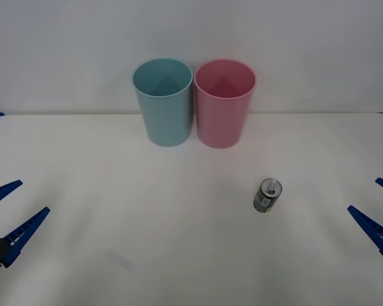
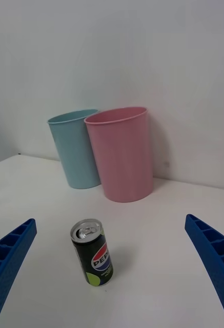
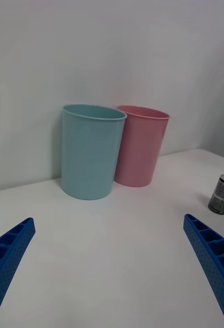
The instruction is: Grasp the object on the table and drop it into the matching bin: aluminum can to the light blue bin, PET bottle to the pink bin.
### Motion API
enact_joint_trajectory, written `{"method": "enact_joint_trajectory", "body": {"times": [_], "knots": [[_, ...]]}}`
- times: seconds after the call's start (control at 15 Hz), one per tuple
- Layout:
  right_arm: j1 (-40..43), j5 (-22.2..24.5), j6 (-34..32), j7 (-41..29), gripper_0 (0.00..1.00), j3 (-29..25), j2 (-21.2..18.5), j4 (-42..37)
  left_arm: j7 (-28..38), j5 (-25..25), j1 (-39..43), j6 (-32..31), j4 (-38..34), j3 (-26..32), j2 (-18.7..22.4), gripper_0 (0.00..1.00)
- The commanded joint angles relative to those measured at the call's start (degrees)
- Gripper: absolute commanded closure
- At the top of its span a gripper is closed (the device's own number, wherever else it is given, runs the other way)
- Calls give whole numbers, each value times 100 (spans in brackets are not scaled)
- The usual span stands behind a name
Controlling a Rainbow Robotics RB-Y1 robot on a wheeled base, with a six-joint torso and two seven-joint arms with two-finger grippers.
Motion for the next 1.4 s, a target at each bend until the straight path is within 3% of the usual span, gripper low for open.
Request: {"method": "enact_joint_trajectory", "body": {"times": [0.07, 0.53, 0.93, 1.4], "knots": [[0, 0, 0, 0, 0, 0, 0, 0, 0, 0, 0, 0, 0, 0, 0, 0], [268, -16, -22, 88, 0, -76, 41, -63, 0, 0, 0, 0, 0, 0, 0, 0], [514, 28, 109, 466, 0, 188, -12, -45, 0, 0, 0, 0, 0, 0, 0, 0], [452, 28, 391, 1714, 0, 759, -12, 500, 0, 0, 0, 0, 0, 0, 0, 0]]}}
